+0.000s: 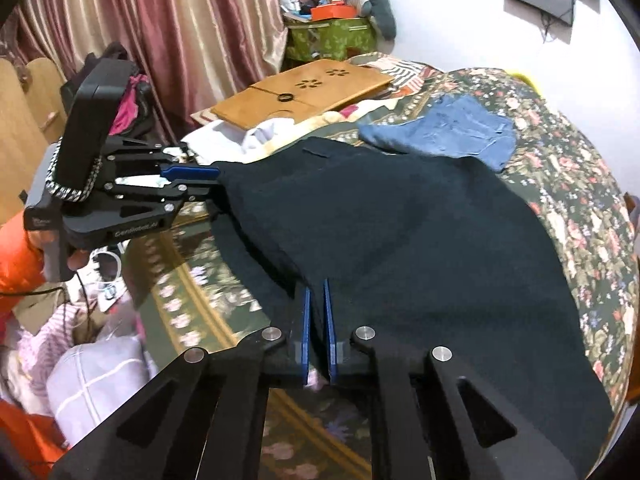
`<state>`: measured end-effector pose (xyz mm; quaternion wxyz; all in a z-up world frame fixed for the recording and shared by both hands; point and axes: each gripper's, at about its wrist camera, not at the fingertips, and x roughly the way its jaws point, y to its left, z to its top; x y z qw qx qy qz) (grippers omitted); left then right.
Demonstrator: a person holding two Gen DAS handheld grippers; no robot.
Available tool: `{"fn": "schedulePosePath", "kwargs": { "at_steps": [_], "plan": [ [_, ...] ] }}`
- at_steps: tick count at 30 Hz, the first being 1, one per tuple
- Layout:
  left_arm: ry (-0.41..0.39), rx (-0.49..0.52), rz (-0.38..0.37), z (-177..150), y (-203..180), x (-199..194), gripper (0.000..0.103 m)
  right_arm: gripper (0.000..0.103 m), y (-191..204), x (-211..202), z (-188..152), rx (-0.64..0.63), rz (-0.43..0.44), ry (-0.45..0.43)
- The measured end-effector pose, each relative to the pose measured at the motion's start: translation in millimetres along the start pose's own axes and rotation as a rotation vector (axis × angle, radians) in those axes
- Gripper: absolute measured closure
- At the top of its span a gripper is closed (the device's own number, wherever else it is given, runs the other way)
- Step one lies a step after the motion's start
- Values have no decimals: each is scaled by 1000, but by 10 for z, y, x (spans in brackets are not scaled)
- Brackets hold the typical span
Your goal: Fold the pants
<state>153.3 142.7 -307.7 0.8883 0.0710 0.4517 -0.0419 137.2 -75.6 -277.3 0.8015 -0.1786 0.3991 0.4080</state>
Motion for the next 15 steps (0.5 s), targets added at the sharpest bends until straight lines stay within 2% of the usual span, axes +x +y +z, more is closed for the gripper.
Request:
{"fn": "schedulePosePath", "kwargs": {
  "at_steps": [5,8,12,15],
  "plan": [
    [97,6,-29,-196,14,104,82,90,67,143,-81,-5,-22,70],
    [118,4,-26,-218,54,36,81,77,-14,27,-31,21,24,63],
    [49,-60,-80,-64,166,-201,80,75,-181,-201,81,110,42,-20],
    [10,-139,-112,111,213,-244,73,75,-291,-205,95,166,-1,-39]
  ]
}}
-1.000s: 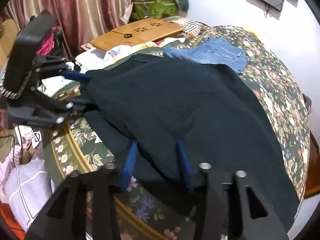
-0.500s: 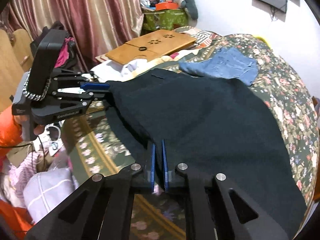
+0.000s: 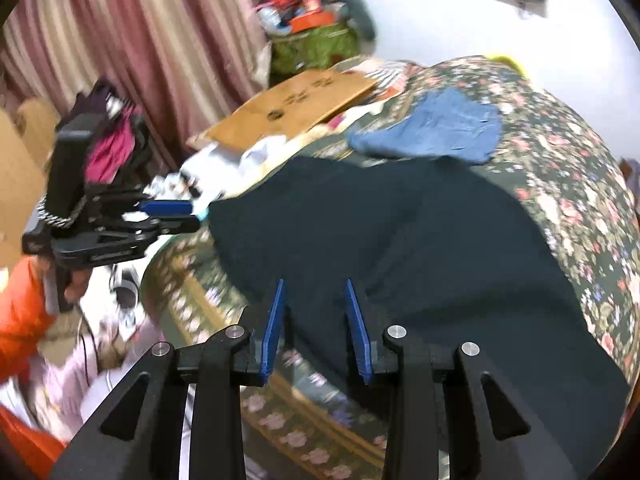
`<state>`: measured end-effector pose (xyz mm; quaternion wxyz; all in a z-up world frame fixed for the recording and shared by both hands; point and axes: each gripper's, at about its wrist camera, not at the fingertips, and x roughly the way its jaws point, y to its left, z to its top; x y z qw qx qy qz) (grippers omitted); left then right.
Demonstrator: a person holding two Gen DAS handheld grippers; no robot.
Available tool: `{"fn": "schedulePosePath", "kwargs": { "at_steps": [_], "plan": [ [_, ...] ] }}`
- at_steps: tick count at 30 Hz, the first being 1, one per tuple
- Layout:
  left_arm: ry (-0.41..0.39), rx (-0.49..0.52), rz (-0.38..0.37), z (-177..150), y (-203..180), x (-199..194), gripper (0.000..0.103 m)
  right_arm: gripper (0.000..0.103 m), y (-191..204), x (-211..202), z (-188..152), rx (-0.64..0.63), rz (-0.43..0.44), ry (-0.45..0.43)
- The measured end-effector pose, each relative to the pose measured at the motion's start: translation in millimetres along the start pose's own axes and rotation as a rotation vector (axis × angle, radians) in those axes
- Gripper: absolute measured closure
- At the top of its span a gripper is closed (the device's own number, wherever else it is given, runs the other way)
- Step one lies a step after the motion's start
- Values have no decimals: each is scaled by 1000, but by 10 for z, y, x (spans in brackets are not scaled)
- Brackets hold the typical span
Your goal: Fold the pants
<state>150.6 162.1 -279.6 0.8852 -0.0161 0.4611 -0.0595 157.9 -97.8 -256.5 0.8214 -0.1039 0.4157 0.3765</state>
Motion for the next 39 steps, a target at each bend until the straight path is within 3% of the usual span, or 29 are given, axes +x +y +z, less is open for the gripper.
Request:
{"fn": "schedulePosePath", "kwargs": {
  "at_steps": [3,6,8,13,17,21,28,32,35,39],
  "plan": [
    [29,-41,-3,83,-35,168,73,75,-172,168,-108,52,-72,51],
    [122,-56,15,11,-37,490,73,75,-319,320,-325,97,-90,128],
    [155,-59,24,-106,-23,628,72,74,-372,203,-461,117,-88,85],
    [163,-44,60,-109,-88,538,73,74,-579,-131,-583,155,-129,70],
    [171,-2,97,100,-236,442,71,71,-995,-477,-654,220,-248,15],
    [122,-4,53,425,-477,380,53,66,-1552,-848,-858,334,-367,-47],
    [84,71,43,900,-1173,592,43,66,-2311,-1272,-1386,511,-526,-55],
    [127,84,40,998,-1407,919,42,66,-2631,-1310,-1695,596,-539,-21],
    [202,82,32,951,-1519,1211,41,66,-2773,-1258,-1886,647,-532,-1],
    [164,112,82,915,-1625,1270,31,66,-2849,-1193,-2006,689,-487,-4]
  ]
}}
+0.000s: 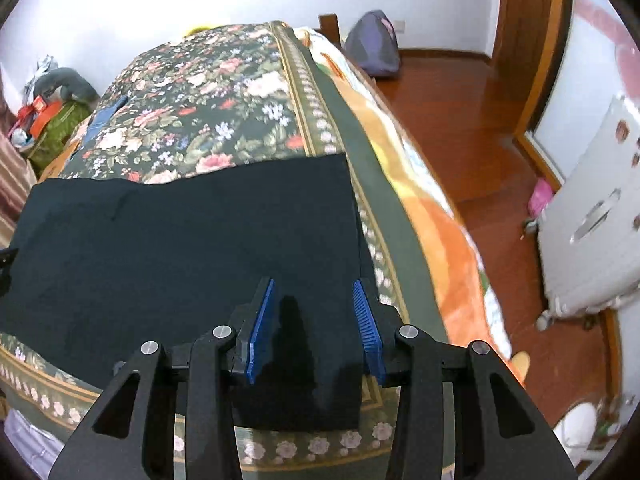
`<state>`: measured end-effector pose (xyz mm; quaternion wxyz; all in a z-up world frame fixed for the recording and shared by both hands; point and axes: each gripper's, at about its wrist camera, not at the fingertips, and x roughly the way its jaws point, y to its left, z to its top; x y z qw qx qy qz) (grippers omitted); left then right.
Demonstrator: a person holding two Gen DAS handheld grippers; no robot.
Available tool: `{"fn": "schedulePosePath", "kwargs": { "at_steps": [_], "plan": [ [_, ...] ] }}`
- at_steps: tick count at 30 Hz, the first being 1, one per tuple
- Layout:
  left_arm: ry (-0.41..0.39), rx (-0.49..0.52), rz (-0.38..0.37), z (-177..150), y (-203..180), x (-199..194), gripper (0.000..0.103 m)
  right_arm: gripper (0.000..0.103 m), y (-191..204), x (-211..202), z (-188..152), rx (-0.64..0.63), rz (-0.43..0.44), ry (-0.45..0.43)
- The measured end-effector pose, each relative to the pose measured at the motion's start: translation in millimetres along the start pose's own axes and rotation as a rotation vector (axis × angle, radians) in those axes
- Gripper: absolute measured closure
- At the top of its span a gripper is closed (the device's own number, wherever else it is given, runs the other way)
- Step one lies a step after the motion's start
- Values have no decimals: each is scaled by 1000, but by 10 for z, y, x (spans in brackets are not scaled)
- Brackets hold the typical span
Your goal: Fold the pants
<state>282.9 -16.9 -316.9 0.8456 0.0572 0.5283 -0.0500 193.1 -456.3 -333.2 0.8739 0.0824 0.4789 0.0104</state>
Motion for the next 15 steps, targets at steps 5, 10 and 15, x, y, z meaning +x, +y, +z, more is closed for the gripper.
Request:
{"fn": "schedulePosePath", "kwargs": {
  "at_steps": [5,10,15],
  "plan": [
    [6,-9,-7,4,11,22,26,66,-20,86,4,-14,2,-15],
    [-2,-11,4,-3,-9,28,25,66,-88,180,70,-6,-5,-9],
    [-7,-16,7,5,-23,45,24,65,-156,224,81,14,23,-14]
  ]
}}
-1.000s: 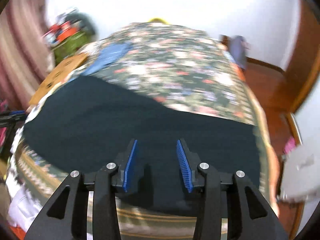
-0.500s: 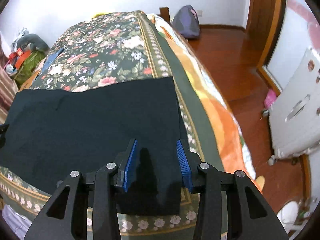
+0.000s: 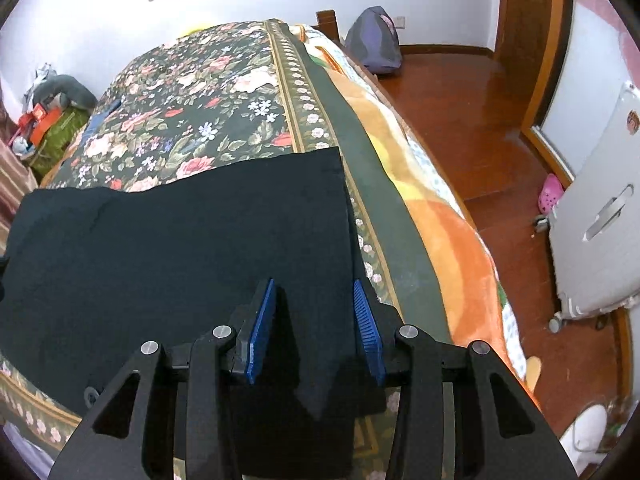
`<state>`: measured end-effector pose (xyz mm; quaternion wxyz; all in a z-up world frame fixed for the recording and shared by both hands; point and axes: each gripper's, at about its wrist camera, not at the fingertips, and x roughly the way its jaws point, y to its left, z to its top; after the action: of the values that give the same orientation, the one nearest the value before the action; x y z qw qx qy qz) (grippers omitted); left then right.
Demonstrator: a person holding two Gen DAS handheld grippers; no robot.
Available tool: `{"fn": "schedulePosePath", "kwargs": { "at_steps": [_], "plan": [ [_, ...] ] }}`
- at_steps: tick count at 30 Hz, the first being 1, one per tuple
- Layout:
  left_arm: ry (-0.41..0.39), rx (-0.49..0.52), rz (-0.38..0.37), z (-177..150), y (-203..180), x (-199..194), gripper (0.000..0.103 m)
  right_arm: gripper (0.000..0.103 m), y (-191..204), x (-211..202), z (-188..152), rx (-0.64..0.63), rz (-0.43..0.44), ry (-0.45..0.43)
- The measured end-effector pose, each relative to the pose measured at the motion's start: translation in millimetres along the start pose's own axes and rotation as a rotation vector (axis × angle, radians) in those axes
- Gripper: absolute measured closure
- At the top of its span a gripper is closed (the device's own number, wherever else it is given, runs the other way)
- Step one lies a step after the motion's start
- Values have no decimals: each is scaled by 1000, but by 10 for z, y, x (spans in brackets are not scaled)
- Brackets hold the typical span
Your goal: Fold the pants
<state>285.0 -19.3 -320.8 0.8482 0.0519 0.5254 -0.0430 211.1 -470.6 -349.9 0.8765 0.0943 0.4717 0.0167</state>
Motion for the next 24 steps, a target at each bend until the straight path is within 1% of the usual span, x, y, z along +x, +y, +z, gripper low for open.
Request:
{"fn": "schedulePosePath", "kwargs": {
  "at_steps": [2,4,5,7,9,11,16,18,20,24],
  "plan": [
    [-2,0,3,-2,-4,1,24,64,-4,17,8,9,8,-7],
    [-3,0,4,-3,-6,0,24,70,2,1,15,14,3,-28],
    [-4,0,4,-6,-5,0,24,79,0,-21,15,17,6,-40],
    [-6,0,3,-6,-4,0,24,85,-13,-46,30,32,36,-50],
    [-7,0,3,-8,-5,1,24,94,-7,-66,33,35,56,-61],
    [-7,0,3,-8,-5,2,24,96,58,-118,33,6,36,-94],
    [-9,2,6,2,-13,5,23,96,244,-310,103,-72,-50,-203],
    [-9,1,5,2,-15,5,24,97,275,-365,161,-91,-83,-234],
    [-10,2,5,2,-17,5,23,97,266,-335,231,-94,-100,-229],
    [-14,5,11,2,-25,3,23,97,206,-63,292,-75,-105,-156]
  ]
}}
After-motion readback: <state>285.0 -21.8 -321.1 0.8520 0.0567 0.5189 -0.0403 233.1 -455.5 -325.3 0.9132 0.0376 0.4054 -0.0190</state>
